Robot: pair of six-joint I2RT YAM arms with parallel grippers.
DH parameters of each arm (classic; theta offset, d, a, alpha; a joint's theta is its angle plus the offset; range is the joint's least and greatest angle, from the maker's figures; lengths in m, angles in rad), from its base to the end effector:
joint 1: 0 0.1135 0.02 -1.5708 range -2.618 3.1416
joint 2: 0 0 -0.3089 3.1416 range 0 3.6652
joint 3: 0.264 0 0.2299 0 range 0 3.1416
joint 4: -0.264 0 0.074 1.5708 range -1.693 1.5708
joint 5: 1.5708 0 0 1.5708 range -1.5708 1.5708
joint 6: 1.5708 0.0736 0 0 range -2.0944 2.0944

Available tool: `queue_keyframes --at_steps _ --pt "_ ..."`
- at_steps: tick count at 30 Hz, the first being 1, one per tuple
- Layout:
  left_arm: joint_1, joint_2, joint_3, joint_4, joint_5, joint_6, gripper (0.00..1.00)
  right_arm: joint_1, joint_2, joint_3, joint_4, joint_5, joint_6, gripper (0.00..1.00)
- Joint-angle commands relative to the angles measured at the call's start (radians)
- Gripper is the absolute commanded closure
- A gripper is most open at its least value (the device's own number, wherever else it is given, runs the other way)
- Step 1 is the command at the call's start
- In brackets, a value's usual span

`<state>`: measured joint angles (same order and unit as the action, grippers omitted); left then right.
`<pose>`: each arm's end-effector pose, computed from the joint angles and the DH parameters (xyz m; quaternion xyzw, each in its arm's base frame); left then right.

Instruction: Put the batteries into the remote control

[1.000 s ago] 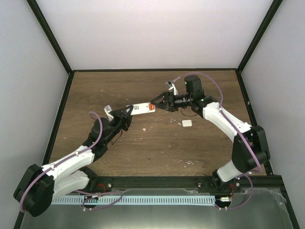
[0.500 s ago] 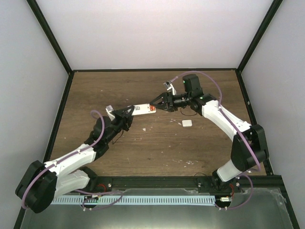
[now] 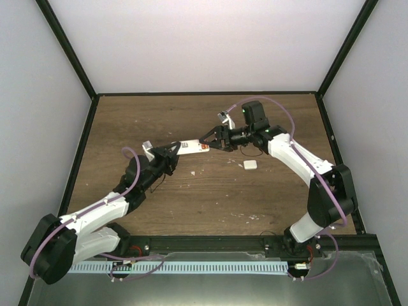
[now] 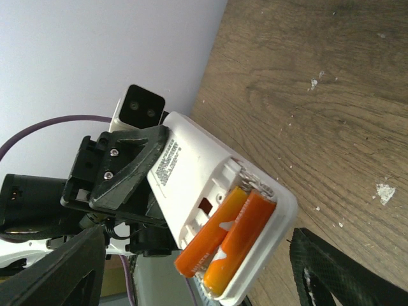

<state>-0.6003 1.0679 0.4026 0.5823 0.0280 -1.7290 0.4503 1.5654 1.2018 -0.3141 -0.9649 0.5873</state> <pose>0.1885 -0.1315 0.2821 -0.3855 0.6267 -0.6261 0.2580 0.2774 0.2013 0.3269 -0.1452 0.8108 0.5531 0.1247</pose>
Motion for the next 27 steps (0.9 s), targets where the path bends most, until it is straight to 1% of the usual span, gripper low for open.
queue_keyframes --at_steps 1,8,20,27 --pt "0.000 -0.022 0.023 0.048 0.000 -0.024 1.00 0.006 0.014 0.036 -0.011 0.014 -0.024 0.27" --pt "-0.001 -0.015 0.019 0.059 0.005 -0.031 1.00 0.008 0.018 0.036 -0.007 -0.012 -0.033 0.29" --pt "-0.001 0.011 0.027 0.100 0.028 -0.032 1.00 0.011 0.024 0.030 0.011 -0.027 -0.024 0.41" --pt "-0.001 0.024 0.021 0.119 0.038 -0.041 1.00 0.016 0.024 0.030 0.015 -0.030 -0.023 0.45"
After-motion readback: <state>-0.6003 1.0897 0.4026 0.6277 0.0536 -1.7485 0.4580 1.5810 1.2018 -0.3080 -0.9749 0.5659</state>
